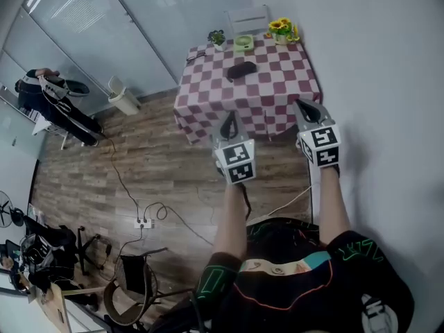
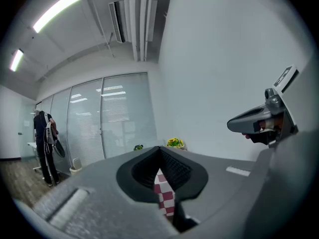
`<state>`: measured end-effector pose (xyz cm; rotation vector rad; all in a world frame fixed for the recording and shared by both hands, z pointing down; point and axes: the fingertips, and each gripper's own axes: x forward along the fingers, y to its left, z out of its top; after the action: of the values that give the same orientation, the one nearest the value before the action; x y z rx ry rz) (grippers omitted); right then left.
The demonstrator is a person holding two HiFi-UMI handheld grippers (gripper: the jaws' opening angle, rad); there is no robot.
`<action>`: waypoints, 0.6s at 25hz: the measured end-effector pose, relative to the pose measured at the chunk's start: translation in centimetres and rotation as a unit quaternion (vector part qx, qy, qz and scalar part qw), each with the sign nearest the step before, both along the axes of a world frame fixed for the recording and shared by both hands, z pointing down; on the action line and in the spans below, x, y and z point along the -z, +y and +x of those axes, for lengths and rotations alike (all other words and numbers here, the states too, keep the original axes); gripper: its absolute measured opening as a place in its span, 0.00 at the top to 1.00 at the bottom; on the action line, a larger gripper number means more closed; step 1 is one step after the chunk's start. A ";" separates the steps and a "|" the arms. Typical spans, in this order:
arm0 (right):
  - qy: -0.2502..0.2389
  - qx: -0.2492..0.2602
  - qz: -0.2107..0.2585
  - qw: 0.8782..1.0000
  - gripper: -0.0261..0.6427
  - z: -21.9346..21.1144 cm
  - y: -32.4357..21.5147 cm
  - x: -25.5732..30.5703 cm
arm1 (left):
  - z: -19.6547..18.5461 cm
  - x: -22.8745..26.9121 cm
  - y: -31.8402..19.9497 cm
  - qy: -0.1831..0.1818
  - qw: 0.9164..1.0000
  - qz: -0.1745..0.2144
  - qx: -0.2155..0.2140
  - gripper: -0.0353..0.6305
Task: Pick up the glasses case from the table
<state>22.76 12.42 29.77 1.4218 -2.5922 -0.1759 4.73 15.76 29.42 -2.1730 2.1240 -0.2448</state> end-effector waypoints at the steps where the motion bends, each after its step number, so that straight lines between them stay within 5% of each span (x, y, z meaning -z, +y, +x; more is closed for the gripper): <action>1: -0.002 0.002 -0.003 1.000 0.95 0.1 -0.1 0.0 | 0.0 0.0 0.0 0.000 1.000 -0.001 0.000 0.94; 7: 0.000 0.005 -0.028 1.000 0.95 -0.6 -0.9 -1.2 | -1.4 -0.5 0.2 0.004 1.000 -0.014 0.012 0.94; 15: 0.091 0.049 -0.068 0.992 0.95 -4.7 -1.3 -6.2 | -4.3 -5.0 -1.0 0.039 0.997 -0.063 0.036 0.94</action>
<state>18.08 11.13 35.99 1.1760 -2.4752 -0.1311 0.44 14.72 34.45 -2.2105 2.2913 -0.3127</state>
